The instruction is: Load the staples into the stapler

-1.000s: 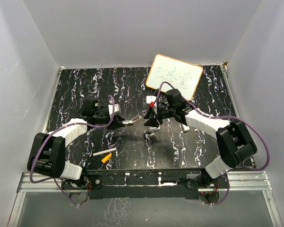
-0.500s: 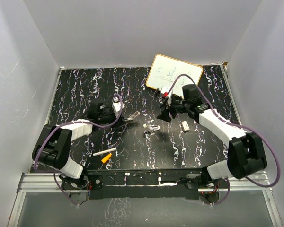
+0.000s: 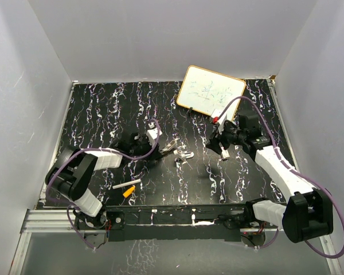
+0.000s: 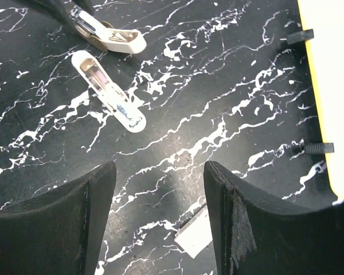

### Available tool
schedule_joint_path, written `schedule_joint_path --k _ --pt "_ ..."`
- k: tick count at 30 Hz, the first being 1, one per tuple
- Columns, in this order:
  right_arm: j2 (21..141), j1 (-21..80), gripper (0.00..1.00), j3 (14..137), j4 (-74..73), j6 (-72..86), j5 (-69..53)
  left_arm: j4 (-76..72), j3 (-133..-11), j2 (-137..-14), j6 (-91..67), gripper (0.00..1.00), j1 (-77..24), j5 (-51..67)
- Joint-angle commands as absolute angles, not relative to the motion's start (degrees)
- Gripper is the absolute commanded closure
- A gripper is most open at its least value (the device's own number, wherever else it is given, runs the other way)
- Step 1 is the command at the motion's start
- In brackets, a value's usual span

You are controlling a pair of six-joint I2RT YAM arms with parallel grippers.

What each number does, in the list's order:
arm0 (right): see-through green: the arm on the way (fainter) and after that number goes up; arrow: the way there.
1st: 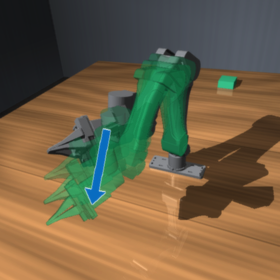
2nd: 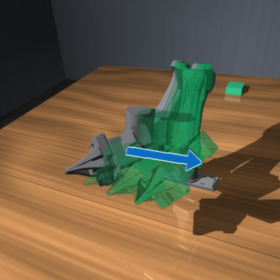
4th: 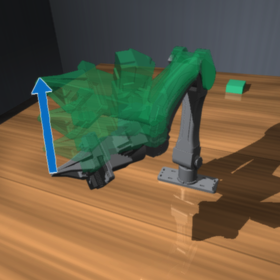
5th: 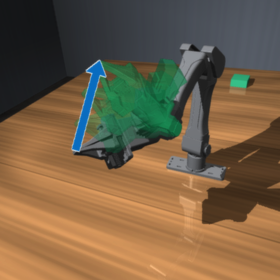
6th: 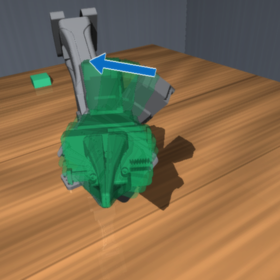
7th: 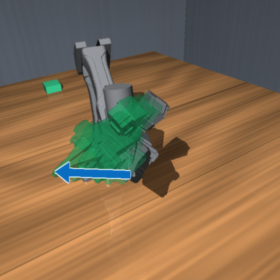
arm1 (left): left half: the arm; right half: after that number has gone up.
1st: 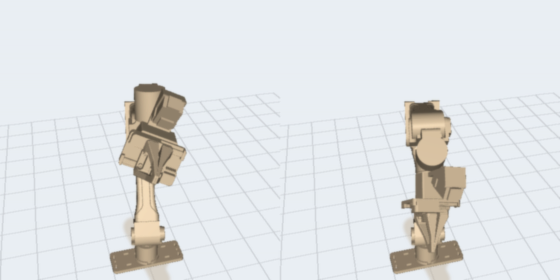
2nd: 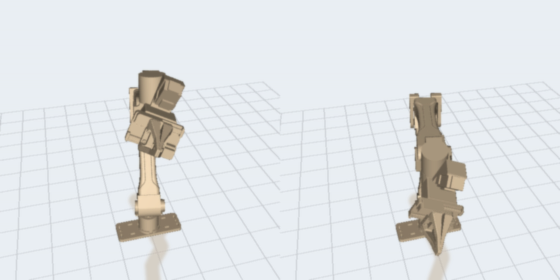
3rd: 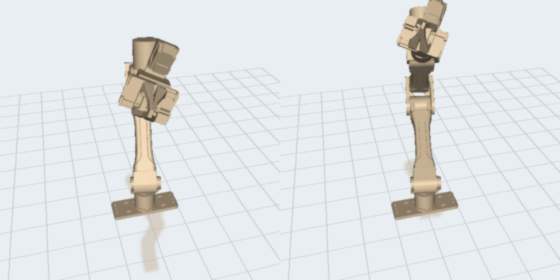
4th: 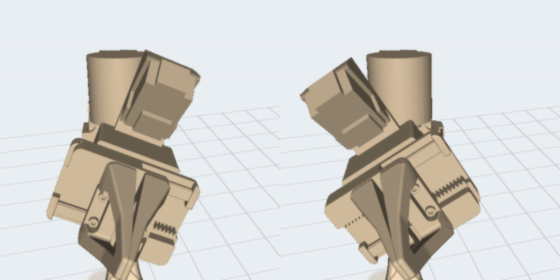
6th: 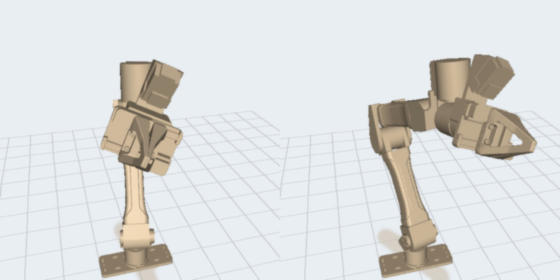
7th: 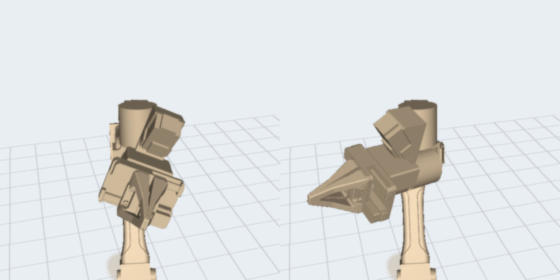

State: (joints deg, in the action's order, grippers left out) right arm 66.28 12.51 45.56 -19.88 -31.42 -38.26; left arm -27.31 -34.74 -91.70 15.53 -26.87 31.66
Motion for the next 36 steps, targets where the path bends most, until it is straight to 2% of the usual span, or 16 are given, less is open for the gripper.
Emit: schedule_joint_path --k 1,10,14,19,27,31,36 --pt "63.85 10.02 0.35 45.53 -18.86 -31.66 -39.02 -29.12 -33.47 -92.18 13.66 0.86 -28.64 29.47" --pt "64.32 7.42 0.34 45.57 -18.54 -31.29 -39.54 -27.9 -31.73 -92.05 14.21 0.58 -29.35 29.38" --pt "64.84 6.87 0.33 46.14 -18.99 -31.2 -38.16 -27.68 -31.09 -92.0 14.94 0.45 -29.3 32.83" --pt "65.99 6.51 0.31 46.96 -19.68 -31.05 -33.34 -27.0 -30.2 -91.3 15.59 0.41 -29.35 37.35" --pt "71.11 6.07 0.28 48.68 -24.72 -30.3 -16.65 -21.2 -30.58 -88.62 20.54 0.4 -29.36 47.28" --pt "72.97 6.06 0.19 48.16 -27.21 -30.44 -12.31 -19.51 -30.17 -85.97 22.65 0.39 -29.1 48.53" --pt "75.57 6.06 0.16 47.85 -27.69 -30.21 -12.64 -12.48 -34.81 -84.35 23.11 0.36 -28.74 47.93"
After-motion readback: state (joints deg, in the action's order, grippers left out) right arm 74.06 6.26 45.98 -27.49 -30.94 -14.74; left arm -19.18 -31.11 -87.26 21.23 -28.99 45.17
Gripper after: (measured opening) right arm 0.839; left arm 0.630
